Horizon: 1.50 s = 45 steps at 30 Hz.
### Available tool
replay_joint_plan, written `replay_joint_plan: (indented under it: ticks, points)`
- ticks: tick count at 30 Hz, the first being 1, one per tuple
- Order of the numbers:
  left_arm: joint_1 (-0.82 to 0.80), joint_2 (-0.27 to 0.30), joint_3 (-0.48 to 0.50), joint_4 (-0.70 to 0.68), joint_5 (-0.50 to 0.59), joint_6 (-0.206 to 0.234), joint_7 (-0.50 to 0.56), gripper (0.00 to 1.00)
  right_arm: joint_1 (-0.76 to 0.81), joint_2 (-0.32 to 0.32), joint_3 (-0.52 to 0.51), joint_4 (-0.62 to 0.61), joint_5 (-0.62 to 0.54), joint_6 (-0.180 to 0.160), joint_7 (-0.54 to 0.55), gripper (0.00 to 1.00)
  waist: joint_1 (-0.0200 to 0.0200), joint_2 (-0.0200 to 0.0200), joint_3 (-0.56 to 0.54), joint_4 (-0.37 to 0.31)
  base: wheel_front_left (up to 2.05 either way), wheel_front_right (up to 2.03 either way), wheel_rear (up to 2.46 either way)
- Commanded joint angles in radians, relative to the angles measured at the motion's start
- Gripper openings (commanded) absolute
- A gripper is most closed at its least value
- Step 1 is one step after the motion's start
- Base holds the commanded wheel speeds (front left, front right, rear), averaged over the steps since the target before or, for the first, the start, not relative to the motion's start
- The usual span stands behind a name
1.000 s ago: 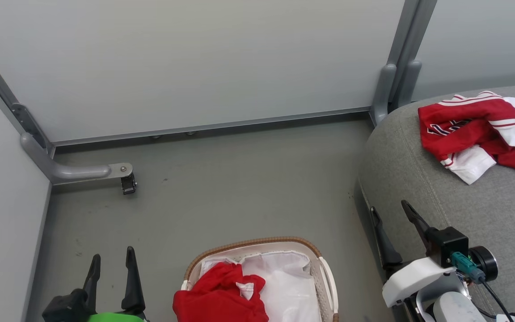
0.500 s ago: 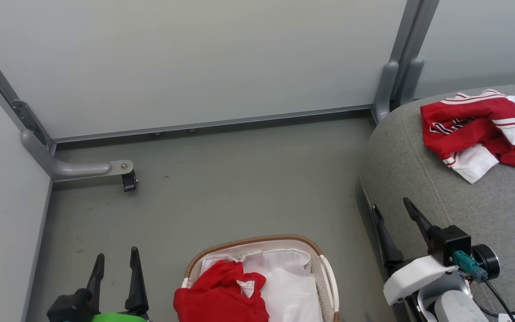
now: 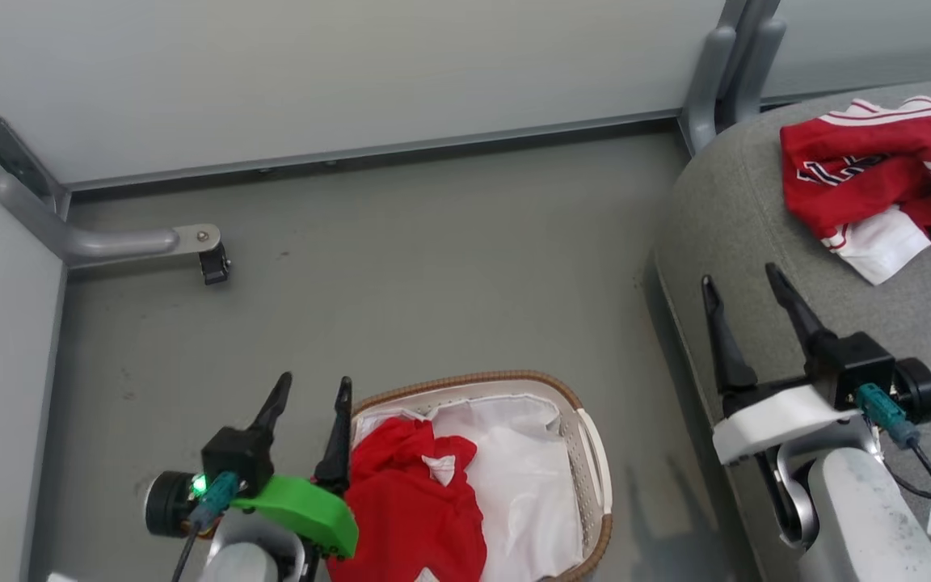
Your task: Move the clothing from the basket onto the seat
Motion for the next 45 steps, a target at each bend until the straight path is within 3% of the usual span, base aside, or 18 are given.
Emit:
replay_joint_plan:
  ticks: [1, 13, 26, 44, 45]
  points:
    - [-0.056, 0.007, -0.030, 0.042, 0.017, -0.005, 0.002, 1.00, -0.032, -0.004, -0.012, -0.013, -0.014, -0.001, -0.001, 1.00, 0.0000, 0.0000, 0.111, -0.021, 0.00, 0.00, 0.00]
    - [-0.425, 0.014, -0.349, 0.408, 0.031, -0.010, 0.025, 1.00, -0.214, -0.004, -0.068, -0.111, -0.030, -0.001, -0.001, 1.00, 0.0000, 0.0000, 0.433, -0.083, 0.00, 0.00, 0.00]
    - [-0.652, 0.020, -0.655, 0.669, -0.022, -0.010, 0.077, 1.00, -0.322, -0.004, -0.069, -0.197, -0.009, -0.001, -0.001, 1.00, 0.0000, 0.0000, 0.653, -0.158, 0.00, 0.00, 0.00]
    - [-0.739, 0.096, -0.764, 0.826, -0.170, -0.009, 0.211, 1.00, -0.398, -0.003, -0.038, -0.255, 0.062, -0.001, -0.001, 1.00, 0.0000, 0.0000, 0.781, -0.259, 0.00, 0.00, 0.00]
    - [-0.737, 0.098, -0.763, 0.829, -0.178, -0.009, 0.217, 0.80, -0.397, -0.003, -0.037, -0.255, 0.063, -0.001, -0.001, 1.00, 0.0000, 0.0000, 0.780, -0.261, 0.00, 0.00, 0.00]
